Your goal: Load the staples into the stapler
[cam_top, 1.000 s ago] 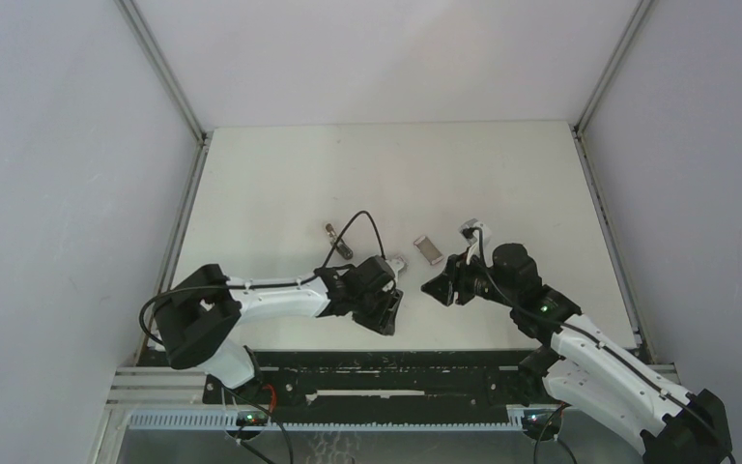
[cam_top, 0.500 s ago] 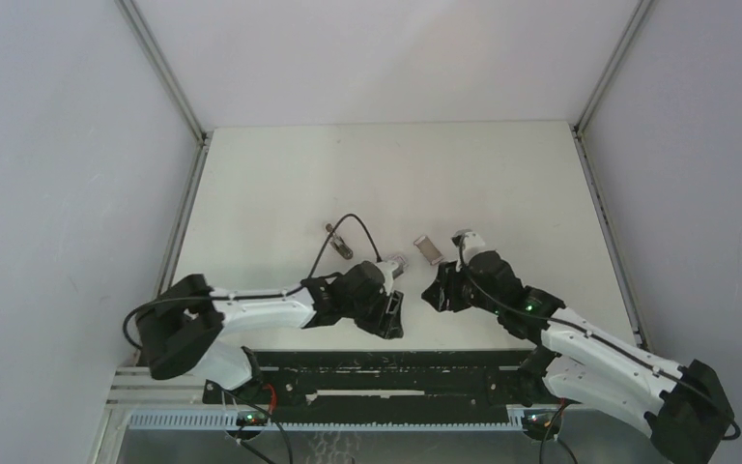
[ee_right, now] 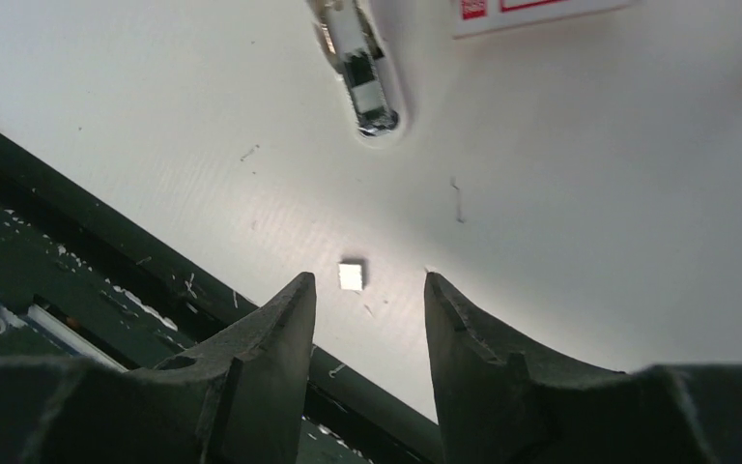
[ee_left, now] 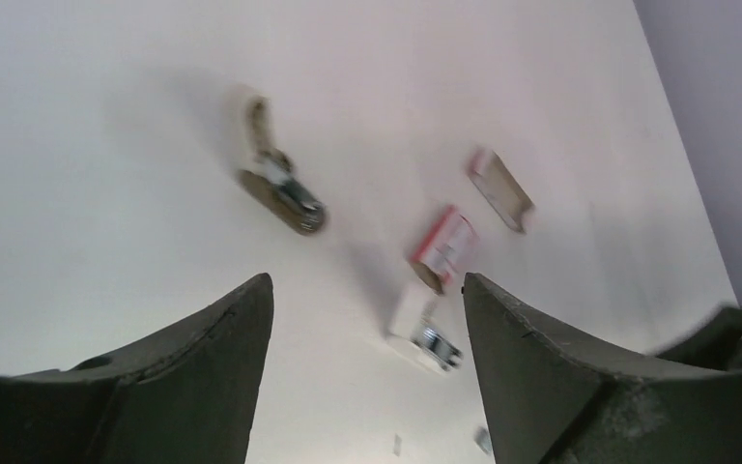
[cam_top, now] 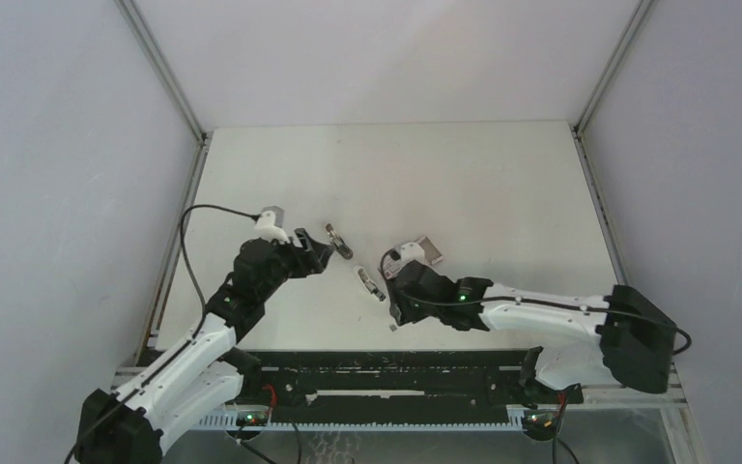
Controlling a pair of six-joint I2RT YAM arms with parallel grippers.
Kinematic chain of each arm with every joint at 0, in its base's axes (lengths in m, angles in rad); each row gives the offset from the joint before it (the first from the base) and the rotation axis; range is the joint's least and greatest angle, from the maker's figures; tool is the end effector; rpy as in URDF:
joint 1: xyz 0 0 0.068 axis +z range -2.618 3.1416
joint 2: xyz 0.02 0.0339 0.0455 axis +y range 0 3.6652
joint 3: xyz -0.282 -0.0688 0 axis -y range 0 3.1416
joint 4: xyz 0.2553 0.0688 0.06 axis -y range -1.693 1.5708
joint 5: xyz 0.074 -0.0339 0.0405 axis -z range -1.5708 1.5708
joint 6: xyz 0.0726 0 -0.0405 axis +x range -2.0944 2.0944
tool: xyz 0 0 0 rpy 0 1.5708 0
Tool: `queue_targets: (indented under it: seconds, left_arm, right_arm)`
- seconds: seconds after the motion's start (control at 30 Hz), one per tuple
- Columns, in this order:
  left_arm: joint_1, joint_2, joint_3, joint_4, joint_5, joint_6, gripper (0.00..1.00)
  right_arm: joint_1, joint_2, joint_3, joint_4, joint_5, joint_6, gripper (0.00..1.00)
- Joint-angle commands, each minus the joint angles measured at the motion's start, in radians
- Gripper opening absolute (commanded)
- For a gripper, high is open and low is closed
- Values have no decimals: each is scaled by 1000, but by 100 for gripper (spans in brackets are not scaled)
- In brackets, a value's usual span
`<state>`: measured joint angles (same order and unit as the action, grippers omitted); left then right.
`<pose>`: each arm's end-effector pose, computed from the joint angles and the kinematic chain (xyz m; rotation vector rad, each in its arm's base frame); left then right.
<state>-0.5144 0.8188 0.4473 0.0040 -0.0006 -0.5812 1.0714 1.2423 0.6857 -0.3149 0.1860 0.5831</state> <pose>0.1949 -0.1101 0.2300 -0.0675 2.0072 -0.7176 0.1416 0.2315 0.1853 -0.5196 2.4358 0.5109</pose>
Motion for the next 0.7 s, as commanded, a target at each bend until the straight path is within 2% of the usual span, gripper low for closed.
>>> queue_targets:
  seconds: [0.0,0.07,0.27,0.67]
  left_arm:
    - [147,-39,-110,131,-28,23,77]
    - [183,-26,-119,118,-1,37,77]
    - [190,-3,-118,91,3,67,77]
    - [189,2,-116,91,13,67,77]
  right_arm:
    - [71,137,123,-44,98,1,44]
    - [97,202,170,-71,112,-1,41]
    - [133,362,273,-156,137,-5,37]
    - [136,441,309,-177,115,-13,29]
